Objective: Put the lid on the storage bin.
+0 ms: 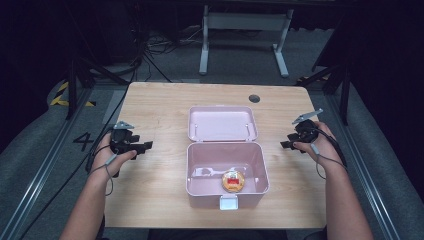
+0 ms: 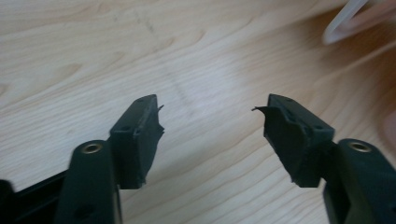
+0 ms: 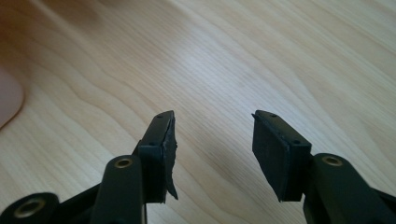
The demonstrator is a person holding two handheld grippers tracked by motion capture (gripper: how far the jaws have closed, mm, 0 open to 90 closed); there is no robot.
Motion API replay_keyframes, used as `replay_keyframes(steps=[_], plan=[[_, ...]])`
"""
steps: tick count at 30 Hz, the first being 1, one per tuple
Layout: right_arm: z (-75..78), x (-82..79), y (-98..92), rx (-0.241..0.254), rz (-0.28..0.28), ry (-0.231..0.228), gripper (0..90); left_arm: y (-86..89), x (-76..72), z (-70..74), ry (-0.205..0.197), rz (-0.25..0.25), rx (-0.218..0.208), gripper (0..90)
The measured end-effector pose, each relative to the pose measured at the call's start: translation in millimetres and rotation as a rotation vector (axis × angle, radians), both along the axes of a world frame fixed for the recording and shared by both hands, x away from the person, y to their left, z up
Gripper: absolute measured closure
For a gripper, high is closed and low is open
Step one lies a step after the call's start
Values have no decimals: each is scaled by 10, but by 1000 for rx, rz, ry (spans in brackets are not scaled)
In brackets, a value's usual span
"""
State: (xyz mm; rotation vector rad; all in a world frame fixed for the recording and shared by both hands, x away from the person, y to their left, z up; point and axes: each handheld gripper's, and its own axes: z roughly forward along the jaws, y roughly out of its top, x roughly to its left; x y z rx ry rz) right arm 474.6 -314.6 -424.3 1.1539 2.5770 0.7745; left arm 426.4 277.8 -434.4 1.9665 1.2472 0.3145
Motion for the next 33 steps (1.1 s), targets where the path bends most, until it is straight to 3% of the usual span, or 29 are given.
replay_keyframes(steps=[1, 3, 6, 8, 10, 14, 17, 22, 30, 33], plan=[[37, -17, -26, 11, -34, -6, 525, -5, 14, -2, -35, 0, -6, 378], [52, -33, -40, 30, -39, -13, 520, -3, 44, 55, -20, 23, -21, 392], [55, -48, -43, 34, -39, -5, 519, -6, 64, 142, -31, 32, -44, 415], [56, -53, -50, 35, -37, -14, 519, -29, 79, 236, -66, -1, -31, 388], [61, -58, -60, 40, -41, -8, 513, -83, 93, 324, -46, -35, -19, 374], [52, -65, -72, 38, -46, -5, 513, -206, 152, 502, -77, -76, -30, 360], [42, -66, -80, 41, -44, -7, 510, -304, 210, 630, -77, -78, -66, 346], [30, -75, -92, 47, -50, 9, 498, -443, 304, 737, -70, -81, -65, 342], [36, -84, -97, 57, -61, 9, 494, -640, 438, 803, -62, -128, -124, 286], [37, -93, -104, 58, -57, 13, 491, -699, 482, 813, -59, -149, -122, 264]])
